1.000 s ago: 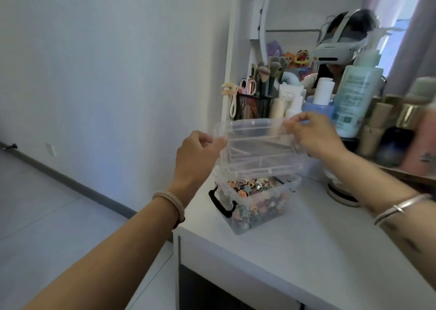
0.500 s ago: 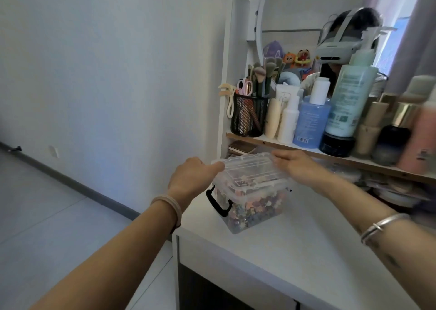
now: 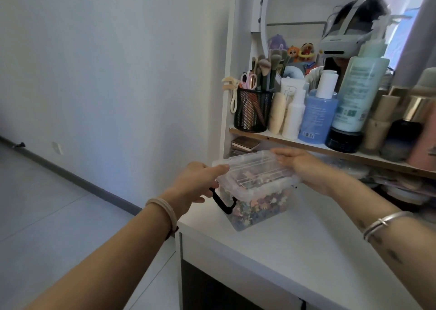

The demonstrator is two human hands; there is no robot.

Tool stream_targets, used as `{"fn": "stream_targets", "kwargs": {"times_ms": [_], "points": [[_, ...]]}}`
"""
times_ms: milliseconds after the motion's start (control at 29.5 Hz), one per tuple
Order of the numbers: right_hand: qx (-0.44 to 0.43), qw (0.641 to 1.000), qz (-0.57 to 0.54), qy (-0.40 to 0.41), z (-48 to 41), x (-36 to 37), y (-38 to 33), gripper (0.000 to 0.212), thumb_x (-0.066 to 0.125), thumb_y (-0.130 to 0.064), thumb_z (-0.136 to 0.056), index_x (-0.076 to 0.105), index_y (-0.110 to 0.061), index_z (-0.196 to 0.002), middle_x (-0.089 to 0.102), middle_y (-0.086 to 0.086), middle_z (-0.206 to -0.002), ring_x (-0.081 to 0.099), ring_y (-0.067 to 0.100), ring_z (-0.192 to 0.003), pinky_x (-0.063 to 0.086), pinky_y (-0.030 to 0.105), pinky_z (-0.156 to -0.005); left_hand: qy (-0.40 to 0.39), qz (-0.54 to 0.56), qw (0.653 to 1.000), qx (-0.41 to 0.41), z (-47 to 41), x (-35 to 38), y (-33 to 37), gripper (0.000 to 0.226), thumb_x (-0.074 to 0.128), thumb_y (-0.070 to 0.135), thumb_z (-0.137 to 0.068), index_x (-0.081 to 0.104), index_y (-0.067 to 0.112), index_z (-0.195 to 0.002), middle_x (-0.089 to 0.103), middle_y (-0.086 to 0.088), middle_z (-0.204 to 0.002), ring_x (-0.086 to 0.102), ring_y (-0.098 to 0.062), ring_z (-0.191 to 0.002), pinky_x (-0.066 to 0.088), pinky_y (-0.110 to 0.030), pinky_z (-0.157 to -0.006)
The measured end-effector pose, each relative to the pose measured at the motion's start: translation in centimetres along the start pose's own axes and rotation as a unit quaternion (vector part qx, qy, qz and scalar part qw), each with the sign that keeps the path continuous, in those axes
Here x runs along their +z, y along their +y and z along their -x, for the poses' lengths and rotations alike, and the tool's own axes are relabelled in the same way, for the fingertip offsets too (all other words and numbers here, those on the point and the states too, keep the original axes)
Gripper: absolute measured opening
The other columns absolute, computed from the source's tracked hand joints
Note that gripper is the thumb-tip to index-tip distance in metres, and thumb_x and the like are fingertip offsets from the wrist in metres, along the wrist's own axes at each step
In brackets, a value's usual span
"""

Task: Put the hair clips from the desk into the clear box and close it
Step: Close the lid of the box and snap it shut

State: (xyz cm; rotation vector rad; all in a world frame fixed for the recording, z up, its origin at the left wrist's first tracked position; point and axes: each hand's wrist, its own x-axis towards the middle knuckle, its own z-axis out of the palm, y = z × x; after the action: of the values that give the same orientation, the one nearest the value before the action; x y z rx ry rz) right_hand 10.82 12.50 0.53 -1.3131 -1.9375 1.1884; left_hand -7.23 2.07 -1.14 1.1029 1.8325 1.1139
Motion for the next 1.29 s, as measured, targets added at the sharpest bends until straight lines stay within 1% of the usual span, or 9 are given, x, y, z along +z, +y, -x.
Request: {"fn": "stream_targets", "kwargs": {"times_ms": [135, 271, 440, 576, 847, 982, 1117, 1219, 1287], "points": [[0.008, 1.0, -0.023, 0.015, 0.2, 0.5, 0.0, 0.033, 0.039, -0.011, -0.098, 0.051, -0.013, -0.129, 0.059, 0.007, -0.119, 0.056, 0.026, -0.11, 0.045, 0.037, -0.099, 0.002, 0.035, 0.999, -0.016, -0.1, 0.2, 0.3, 0.035, 0.054, 0.032, -0.091, 0.055, 0.002, -0.108, 0.054, -0.002, -0.08, 0.05, -0.012, -0.066, 0.043, -0.026, -0.06], [0.029, 0.997, -0.033, 0.055, 2.1, 1.0, 0.4, 0.032, 0.041, -0.011, -0.096, 0.047, -0.016, -0.126, 0.055, 0.004, -0.109, 0.054, 0.017, -0.086, 0.042, 0.023, -0.06, 0.033, -0.03, 0.999, 0.031, -0.8, -0.6, 0.7, 0.029, 0.053, 0.03, -0.092, 0.058, 0.002, -0.095, 0.058, -0.01, -0.091, 0.051, -0.015, -0.065, 0.041, -0.029, -0.067], [0.061, 0.996, -0.032, 0.054, 5.2, 0.8, 1.5, 0.015, 0.054, -0.033, -0.09, 0.054, -0.019, -0.088, 0.052, -0.003, -0.088, 0.049, 0.01, -0.079, 0.045, 0.03, -0.067, 0.07, -0.048, 0.994, 0.063, -1.6, -0.9, 0.4, 0.032, 0.052, 0.034, -0.092, 0.064, 0.007, -0.103, 0.061, -0.008, -0.099, 0.053, -0.021, -0.088, 0.042, -0.033, -0.079], [0.118, 0.993, -0.029, -0.003, 5.9, 0.9, 1.9, 0.045, 0.042, -0.053, -0.088, 0.055, -0.015, -0.067, 0.052, 0.002, -0.058, 0.043, 0.015, -0.051, 0.037, 0.024, -0.051, 0.03, -0.021, 0.999, -0.002, -0.5, -0.8, -0.5, 0.049, 0.044, 0.051, -0.091, 0.057, 0.009, -0.111, 0.058, -0.007, -0.107, 0.054, -0.022, -0.094, 0.043, -0.035, -0.08], [0.059, 0.998, -0.004, 0.023, 6.2, 0.7, 0.8, 0.038, 0.044, -0.035, -0.094, 0.05, -0.011, -0.065, 0.03, -0.005, -0.031, 0.023, 0.01, -0.029, 0.021, 0.019, -0.038, -0.056, 0.028, 0.997, -0.049, 0.7, -2.1, -1.4, 0.053, 0.048, 0.054, -0.086, 0.061, 0.006, -0.106, 0.059, -0.003, -0.085, 0.056, -0.018, -0.071, 0.051, -0.029, -0.067], [0.043, 0.984, 0.172, 0.024, 6.0, 0.6, -0.4, 0.043, 0.033, -0.032, -0.099, 0.042, -0.012, -0.062, 0.036, 0.002, -0.045, 0.031, 0.014, -0.037, 0.026, 0.021, -0.039, -0.01, 0.031, 0.999, -0.029, 0.8, -1.9, -0.6, 0.049, 0.06, 0.044, -0.084, 0.061, 0.001, -0.106, 0.056, -0.006, -0.086, 0.051, -0.015, -0.063, 0.05, -0.024, -0.053], [0.056, 0.965, 0.256, 0.015, 6.1, 0.5, -1.6, 0.042, 0.028, -0.029, -0.1, 0.047, -0.009, -0.069, 0.044, 0.005, -0.063, 0.04, 0.018, -0.052, 0.03, 0.024, -0.045, 0.014, 0.005, 1.0, 0.015, 1.0, -1.7, 0.0, 0.04, 0.059, 0.033, -0.088, 0.062, 0.001, -0.112, 0.053, -0.004, -0.077, 0.046, -0.013, -0.062, 0.048, -0.021, -0.053], [0.044, 0.955, 0.292, 0.04, 6.3, 0.9, -2.0, 0.039, 0.021, -0.023, -0.102, 0.053, -0.006, -0.089, 0.046, 0.006, -0.088, 0.045, 0.02, -0.078, 0.035, 0.027, -0.062, 0.02, -0.013, 0.999, 0.027, 1.1, -1.7, 0.3, 0.041, 0.056, 0.029, -0.09, 0.061, -0.001, -0.118, 0.049, -0.002, -0.074, 0.042, -0.013, -0.061, 0.047, -0.021, -0.053], [0.038, 0.951, 0.305, 0.038, 6.4, 1.0, -2.1, 0.039, 0.021, -0.023, -0.102, 0.05, -0.009, -0.079, 0.045, 0.006, -0.088, 0.045, 0.02, -0.083, 0.034, 0.027, -0.069, 0.019, -0.038, 0.999, 0.024, 1.2, -1.7, 0.5, 0.041, 0.053, 0.03, -0.092, 0.061, -0.002, -0.116, 0.047, -0.002, -0.071, 0.04, -0.013, -0.06, 0.045, -0.022, -0.053]]}}
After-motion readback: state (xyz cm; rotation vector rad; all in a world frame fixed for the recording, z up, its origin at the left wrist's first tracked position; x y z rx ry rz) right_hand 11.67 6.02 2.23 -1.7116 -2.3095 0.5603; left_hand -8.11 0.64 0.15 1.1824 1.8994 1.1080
